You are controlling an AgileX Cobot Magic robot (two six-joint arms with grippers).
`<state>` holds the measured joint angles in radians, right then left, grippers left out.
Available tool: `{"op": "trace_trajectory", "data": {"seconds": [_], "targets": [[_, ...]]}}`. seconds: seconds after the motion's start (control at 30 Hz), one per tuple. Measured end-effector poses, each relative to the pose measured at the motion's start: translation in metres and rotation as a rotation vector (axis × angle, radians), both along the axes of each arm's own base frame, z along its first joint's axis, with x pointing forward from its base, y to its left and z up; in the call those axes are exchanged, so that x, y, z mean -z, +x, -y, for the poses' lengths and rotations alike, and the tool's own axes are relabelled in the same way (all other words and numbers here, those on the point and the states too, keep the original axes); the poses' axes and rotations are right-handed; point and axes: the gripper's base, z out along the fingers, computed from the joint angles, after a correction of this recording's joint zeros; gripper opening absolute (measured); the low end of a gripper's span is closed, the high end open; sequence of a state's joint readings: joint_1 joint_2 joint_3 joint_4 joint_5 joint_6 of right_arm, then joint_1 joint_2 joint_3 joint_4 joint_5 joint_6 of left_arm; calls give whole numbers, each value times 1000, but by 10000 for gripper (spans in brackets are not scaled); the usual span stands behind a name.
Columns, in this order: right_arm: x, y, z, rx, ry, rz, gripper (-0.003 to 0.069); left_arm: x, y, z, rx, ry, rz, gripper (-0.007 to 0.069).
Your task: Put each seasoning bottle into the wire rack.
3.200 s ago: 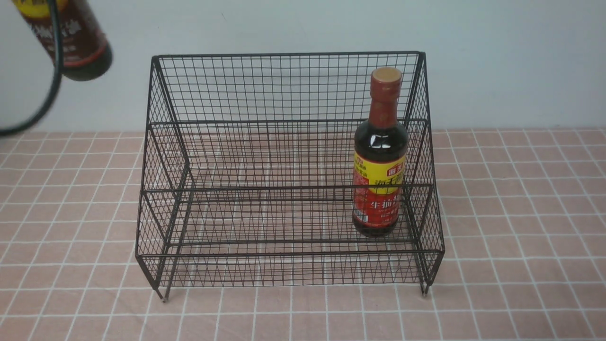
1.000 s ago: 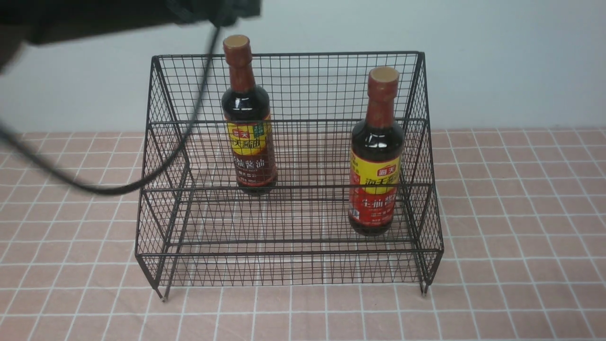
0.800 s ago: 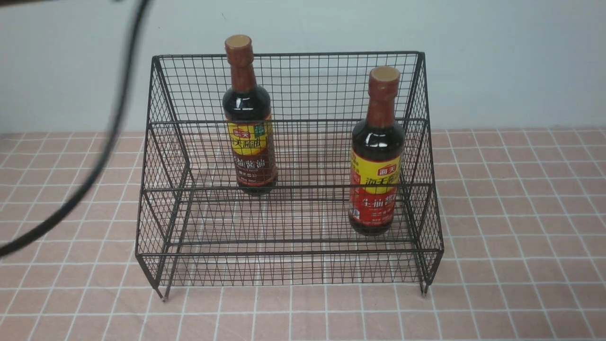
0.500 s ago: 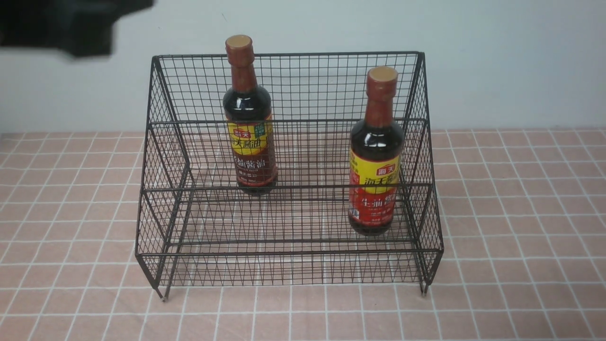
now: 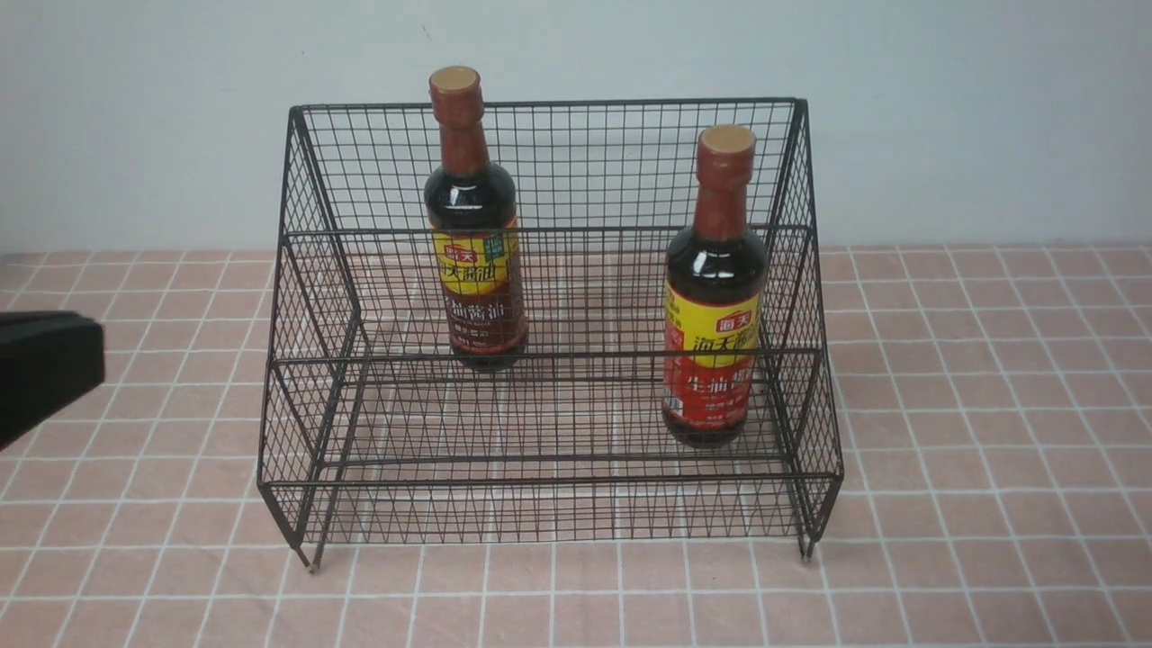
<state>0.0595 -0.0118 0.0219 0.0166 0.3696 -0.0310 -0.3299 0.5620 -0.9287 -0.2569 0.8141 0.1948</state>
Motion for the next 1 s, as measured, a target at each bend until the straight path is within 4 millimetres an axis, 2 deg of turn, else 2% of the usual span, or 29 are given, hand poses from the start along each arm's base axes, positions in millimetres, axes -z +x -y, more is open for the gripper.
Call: {"op": "trace_trajectory", "data": {"seconds": [0.3,0.43,0.63,0.67,0.7,0.77,0.8,1.0], "targets": [[0,0,0,0,0,0,-14,-4,-24,-17,-84,-3,99,-7],[0,0,0,0,0,0,-14,13,-30,-25,-156,10,119,-7],[0,0,0,0,0,-1,-14,92,-37,-36,-344,16,185,-7],[0,0,0,0,0,-1,-14,112,-36,-37,-369,25,185,-7],[0,0,0,0,0,-1,-14,114,-36,-37,-378,25,192,-7],[0,0,0,0,0,-1,-14,158,-32,-39,-418,38,183,-7],[0,0,0,0,0,-1,-14,163,-31,-39,-419,40,178,-7],[0,0,0,0,-2,-1,-14,225,-22,-38,-417,80,44,-7]]}}
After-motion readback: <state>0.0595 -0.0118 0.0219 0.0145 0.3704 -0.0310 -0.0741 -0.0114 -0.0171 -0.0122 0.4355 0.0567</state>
